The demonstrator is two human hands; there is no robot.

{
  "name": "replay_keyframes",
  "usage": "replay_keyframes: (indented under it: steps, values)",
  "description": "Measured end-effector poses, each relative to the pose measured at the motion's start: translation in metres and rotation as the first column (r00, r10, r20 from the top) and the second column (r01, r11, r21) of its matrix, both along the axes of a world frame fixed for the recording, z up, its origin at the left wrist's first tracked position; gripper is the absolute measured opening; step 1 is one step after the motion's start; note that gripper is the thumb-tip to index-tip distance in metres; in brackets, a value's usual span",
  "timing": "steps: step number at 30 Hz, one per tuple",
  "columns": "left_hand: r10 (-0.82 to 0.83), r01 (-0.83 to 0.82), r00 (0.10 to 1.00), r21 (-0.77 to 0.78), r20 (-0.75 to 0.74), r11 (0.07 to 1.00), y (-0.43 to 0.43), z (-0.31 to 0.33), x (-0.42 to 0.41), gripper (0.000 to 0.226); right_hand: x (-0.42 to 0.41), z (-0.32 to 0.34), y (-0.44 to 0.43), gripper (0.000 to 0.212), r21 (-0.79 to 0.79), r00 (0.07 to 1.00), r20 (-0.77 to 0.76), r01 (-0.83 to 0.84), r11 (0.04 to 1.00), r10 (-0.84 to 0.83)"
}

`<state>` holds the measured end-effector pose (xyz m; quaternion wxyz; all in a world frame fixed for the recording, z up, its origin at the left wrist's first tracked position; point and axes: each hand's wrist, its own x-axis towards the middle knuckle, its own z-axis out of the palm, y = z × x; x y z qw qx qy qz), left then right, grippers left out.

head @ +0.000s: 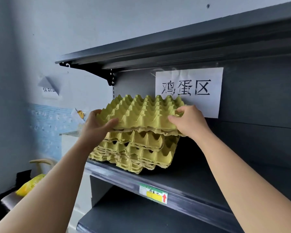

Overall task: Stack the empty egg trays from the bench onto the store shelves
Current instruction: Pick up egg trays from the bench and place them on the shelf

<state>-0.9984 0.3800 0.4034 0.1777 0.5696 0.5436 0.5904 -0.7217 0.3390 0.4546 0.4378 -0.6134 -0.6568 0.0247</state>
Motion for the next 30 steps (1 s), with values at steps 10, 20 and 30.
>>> replay_keyframes:
  steps: [10,20,30]
  values:
    - [-0.115,0.112,0.982,-0.029,-0.151,0.993,0.036,-0.005,-0.026,0.080,-0.039,-0.015,0.017,0.059,-0.053,0.990,0.018,0.142,0.988,-0.142]
    - [-0.070,0.051,0.947,-0.069,-0.313,0.996,0.042,-0.012,-0.033,0.089,-0.038,-0.029,0.020,0.066,-0.048,0.973,0.110,0.208,0.977,-0.202]
    - [0.199,0.047,0.791,0.383,-0.578,0.923,-0.007,-0.011,0.030,0.046,-0.015,-0.038,-0.044,0.051,0.102,0.949,0.201,0.228,0.968,-0.245]
